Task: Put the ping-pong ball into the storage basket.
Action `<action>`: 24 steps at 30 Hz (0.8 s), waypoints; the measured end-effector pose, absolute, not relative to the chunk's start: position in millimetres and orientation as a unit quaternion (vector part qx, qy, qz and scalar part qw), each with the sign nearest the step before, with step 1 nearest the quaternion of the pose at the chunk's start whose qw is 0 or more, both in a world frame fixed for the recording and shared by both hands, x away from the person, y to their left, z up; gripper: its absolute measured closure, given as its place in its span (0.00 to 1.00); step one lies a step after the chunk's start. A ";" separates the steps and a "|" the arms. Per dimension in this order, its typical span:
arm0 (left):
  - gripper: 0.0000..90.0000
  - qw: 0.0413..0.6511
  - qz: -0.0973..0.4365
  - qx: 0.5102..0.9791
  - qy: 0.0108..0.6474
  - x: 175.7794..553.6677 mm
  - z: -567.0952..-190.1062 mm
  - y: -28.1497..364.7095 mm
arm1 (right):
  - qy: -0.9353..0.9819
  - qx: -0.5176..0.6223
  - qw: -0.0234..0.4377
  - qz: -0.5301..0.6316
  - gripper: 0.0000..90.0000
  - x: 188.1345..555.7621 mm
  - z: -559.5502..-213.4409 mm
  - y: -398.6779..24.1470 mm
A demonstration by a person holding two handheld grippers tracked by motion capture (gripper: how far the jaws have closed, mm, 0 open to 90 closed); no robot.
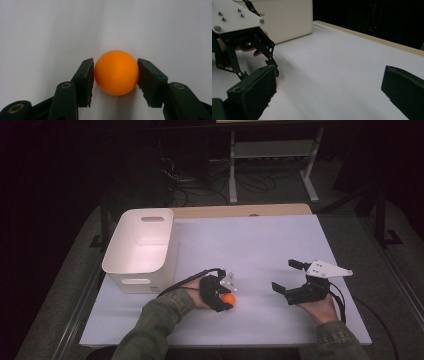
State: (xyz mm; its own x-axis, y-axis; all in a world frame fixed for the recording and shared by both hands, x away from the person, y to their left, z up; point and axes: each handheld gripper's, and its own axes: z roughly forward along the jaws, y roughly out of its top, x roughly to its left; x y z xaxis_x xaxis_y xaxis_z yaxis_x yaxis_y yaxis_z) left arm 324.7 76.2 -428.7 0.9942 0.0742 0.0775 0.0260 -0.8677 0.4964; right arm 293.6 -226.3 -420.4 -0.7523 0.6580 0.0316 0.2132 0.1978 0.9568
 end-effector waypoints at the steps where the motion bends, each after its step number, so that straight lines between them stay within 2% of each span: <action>1: 0.55 0.257 0.046 0.965 0.025 324.8 -428.5 76.4 | 0.748 0.291 0.198 0.562 0.00 293.6 -420.4 -226.3; 24: 0.56 0.251 0.051 0.966 0.020 324.0 -413.9 84.2 | 0.750 0.291 0.196 0.561 0.00 293.9 -421.0 -225.2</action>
State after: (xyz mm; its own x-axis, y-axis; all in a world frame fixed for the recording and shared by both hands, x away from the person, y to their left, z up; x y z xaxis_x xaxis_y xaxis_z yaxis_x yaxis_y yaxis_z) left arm 324.0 84.2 -413.9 0.9940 0.0639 0.0889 0.0125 -0.8729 0.4877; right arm 293.9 -225.2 -421.0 -0.7547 0.6552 0.0327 0.2164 0.2015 0.9553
